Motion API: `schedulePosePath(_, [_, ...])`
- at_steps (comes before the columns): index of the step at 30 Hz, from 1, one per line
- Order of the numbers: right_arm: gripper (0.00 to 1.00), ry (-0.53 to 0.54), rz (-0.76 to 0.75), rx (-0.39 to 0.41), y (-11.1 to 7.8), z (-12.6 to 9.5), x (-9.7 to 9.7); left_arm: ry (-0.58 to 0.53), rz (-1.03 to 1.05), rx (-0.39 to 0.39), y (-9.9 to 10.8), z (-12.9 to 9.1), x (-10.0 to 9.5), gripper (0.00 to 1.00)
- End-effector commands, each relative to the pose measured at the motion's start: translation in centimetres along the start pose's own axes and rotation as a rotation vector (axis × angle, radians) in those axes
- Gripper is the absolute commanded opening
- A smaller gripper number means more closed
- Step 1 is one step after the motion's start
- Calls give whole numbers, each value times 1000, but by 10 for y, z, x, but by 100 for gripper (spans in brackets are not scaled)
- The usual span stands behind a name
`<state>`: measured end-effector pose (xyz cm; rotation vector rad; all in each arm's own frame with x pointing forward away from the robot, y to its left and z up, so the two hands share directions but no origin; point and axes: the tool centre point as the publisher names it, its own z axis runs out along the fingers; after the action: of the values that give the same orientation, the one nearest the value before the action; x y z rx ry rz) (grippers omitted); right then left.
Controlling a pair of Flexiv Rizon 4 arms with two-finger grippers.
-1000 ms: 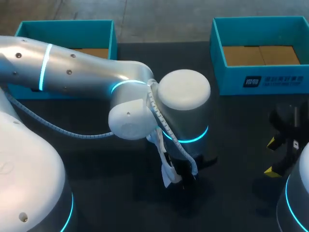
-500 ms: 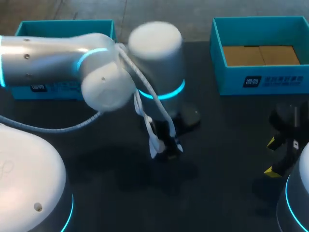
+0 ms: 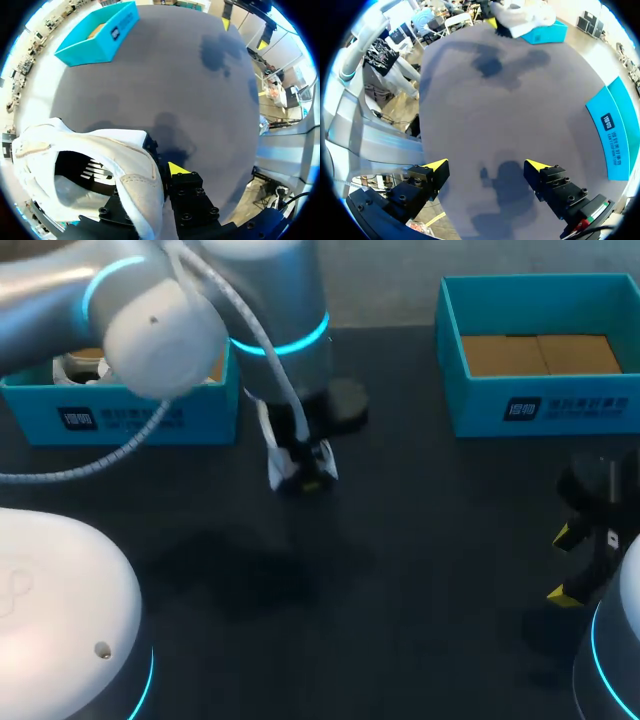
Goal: Take the shoe out of the shoebox, open the shoe tongue, remove and reinsert the insole, then place the shoe into the shoebox
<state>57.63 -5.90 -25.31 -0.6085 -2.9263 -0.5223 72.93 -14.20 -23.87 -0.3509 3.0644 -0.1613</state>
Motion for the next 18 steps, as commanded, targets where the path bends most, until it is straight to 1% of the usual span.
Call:
schedulePosePath(1, [100, -5, 0, -1, -2, 1, 2, 7, 4, 11, 20, -50, -27, 0])
schedulePosePath(3, [100, -5, 0, -1, -2, 1, 2, 9, 9, 7, 24, -53, -37, 0])
schedulePosePath(4, [100, -5, 0, -1, -2, 1, 2, 8, 8, 8, 29, -56, -46, 0])
schedulePosePath(6, [100, -5, 0, -1, -2, 1, 2, 10, 17, 7, 34, -59, -57, 0])
schedulePosePath(9, [100, -5, 0, -1, -2, 1, 2, 37, 48, 8, 44, -63, -76, 0])
schedulePosePath(11, [100, -5, 0, -1, -2, 1, 2, 80, 80, 14, 53, -68, -95, 0])
schedulePosePath(12, [100, -5, 0, -1, -2, 1, 2, 81, 78, 16, 56, -70, -101, 0])
schedulePosePath(14, [100, -5, 0, -1, -2, 1, 2, 106, 88, 15, 65, -73, -123, 0])
schedulePosePath(15, [100, -5, 0, -1, -2, 1, 2, 110, 88, 14, 67, -74, -129, 0])
schedulePosePath(17, [100, -5, 0, -1, -2, 1, 2, 123, 88, 12, 75, -77, -153, 0])
schedulePosePath(18, [100, -5, 0, -1, -2, 1, 2, 124, 90, 10, 76, -78, -159, 0])
